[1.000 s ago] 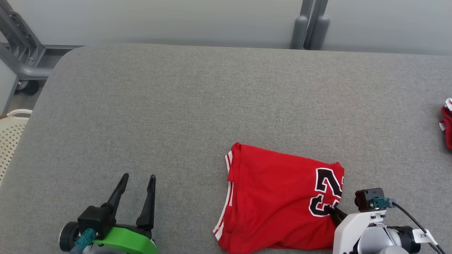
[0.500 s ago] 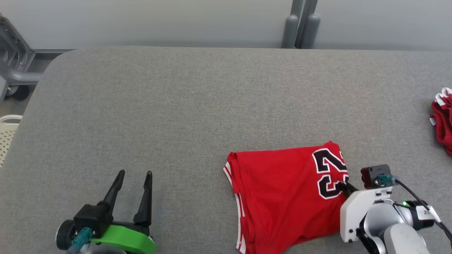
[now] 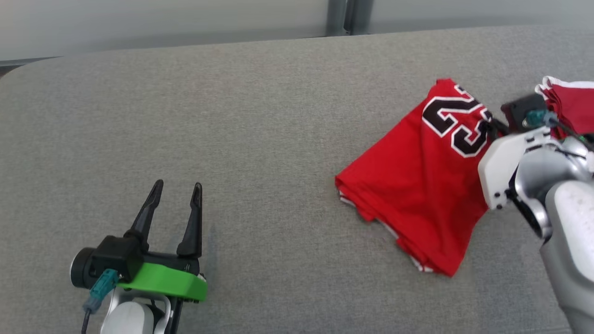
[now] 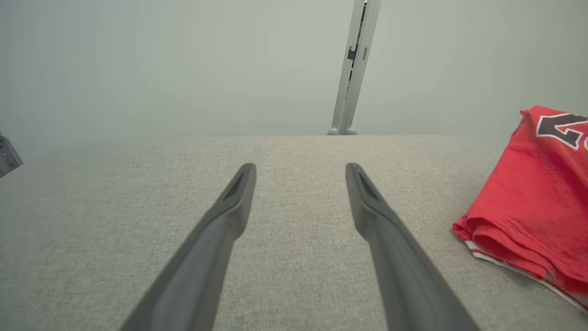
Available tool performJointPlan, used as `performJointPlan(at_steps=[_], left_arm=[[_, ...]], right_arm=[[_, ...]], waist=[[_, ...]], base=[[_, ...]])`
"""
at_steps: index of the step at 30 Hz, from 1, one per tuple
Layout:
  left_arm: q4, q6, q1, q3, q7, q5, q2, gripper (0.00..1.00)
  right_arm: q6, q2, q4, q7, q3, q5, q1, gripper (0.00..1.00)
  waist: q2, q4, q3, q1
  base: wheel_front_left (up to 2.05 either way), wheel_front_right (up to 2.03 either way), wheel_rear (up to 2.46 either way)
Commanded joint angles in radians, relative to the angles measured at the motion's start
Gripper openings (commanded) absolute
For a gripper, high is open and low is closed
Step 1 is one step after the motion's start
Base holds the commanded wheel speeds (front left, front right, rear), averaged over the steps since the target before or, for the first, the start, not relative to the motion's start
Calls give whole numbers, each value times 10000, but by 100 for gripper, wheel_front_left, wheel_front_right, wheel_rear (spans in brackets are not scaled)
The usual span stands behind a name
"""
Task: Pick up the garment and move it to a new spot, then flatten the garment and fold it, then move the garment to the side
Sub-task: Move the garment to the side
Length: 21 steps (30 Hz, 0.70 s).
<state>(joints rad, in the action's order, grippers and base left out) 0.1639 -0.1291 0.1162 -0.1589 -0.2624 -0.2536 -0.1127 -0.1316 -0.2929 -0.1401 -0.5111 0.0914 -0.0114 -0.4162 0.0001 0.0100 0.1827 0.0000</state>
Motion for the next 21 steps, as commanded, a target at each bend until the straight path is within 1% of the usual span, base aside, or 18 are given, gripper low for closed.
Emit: performJointPlan(at_steps=[1,5,10,15,18,21], left_arm=[[-114,-20,361,-1,-30,98,-50,100],[-202,-20,700,-170,-28,153,-139,100],[-361,-21,971,-372,-28,225,-247,100],[-561,-21,1190,-527,-30,297,-394,100],[-586,-21,1283,-594,-30,312,-490,100],[-606,-21,1446,-760,-30,337,-599,100]], right_arm=[[19,-316,-85,-122,162,-214,-704,0],[19,-651,-357,-274,360,-490,-1862,0],[19,-1071,-695,-355,498,-573,-2968,0],[19,-1177,-1104,-235,279,-635,-3794,0],[19,-1171,-1331,-182,124,-650,-4043,0],[19,-1200,-1616,-76,-241,-582,-4341,0]], waist=[[-1,-880,702,0],[-1,-1422,1041,0],[-1,-1974,1384,0],[-1,-2480,1757,0],[-1,-2631,1916,0],[-1,-2766,2145,0]], base=[[0,0,0],[0,0,0],[0,0,0],[0,0,0],[0,0,0],[0,0,0]])
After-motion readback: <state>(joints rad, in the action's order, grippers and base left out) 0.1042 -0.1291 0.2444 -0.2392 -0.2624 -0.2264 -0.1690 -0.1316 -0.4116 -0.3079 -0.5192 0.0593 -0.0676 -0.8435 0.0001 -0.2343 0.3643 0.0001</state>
